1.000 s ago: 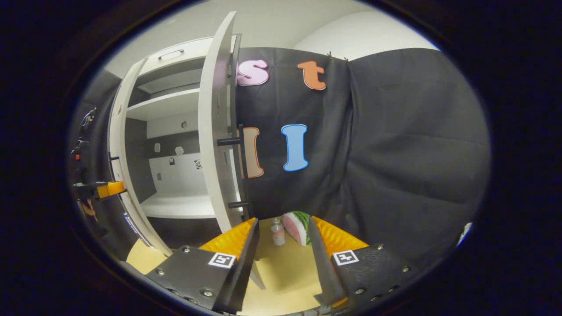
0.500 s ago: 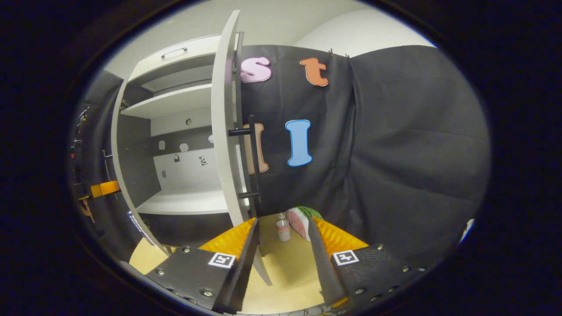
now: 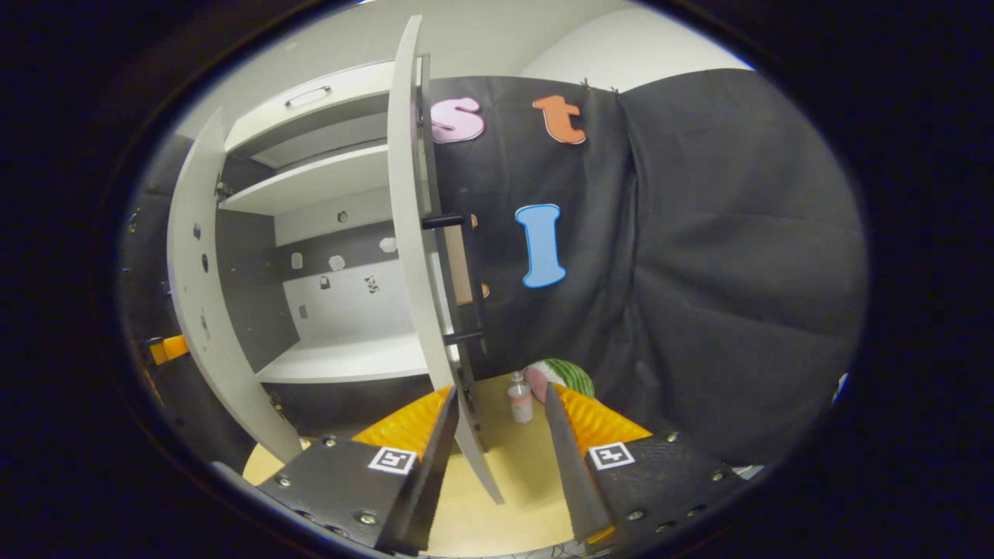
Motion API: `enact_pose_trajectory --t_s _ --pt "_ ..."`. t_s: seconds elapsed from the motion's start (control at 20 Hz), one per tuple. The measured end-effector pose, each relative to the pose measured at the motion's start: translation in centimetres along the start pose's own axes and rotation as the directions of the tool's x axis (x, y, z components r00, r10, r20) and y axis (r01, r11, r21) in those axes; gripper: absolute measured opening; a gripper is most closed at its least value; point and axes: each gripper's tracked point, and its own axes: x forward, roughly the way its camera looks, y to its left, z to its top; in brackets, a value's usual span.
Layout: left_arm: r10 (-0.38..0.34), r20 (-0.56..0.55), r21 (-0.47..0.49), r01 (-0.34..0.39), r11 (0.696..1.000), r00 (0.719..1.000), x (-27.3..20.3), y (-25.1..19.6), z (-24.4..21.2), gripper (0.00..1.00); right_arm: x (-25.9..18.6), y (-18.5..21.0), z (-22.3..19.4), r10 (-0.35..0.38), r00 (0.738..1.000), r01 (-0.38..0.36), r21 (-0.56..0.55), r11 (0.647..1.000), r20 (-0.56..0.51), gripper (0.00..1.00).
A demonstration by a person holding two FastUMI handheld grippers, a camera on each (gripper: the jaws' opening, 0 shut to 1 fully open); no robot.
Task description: Open the right door of the double-door shoe cabinet with the right hand, and open the left door with the left hand.
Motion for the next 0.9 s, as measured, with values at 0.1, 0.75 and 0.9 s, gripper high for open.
enact_pose_trajectory --t_s 0.1,0.75,0.9 --pt "0.033 -0.005 0.008 -0.032 0.999 0.999 -0.6 1.5 -0.1 0.07 -0.1 0.5 -0.2 0.011 1.0 -0.011 0.001 1.0 -0.007 0.61" --pt "0.116 0.009 0.003 -0.116 0.993 0.993 -1.4 8.1 0.1 0.0 -0.1 -0.1 0.1 -0.014 1.0 0.014 0.004 1.0 0.009 0.66" --pt "0.094 0.01 -0.002 -0.094 0.996 0.995 -1.4 8.7 0.1 0.0 -0.2 -0.4 0.1 -0.022 1.0 0.022 0.0 1.0 0.007 0.61"
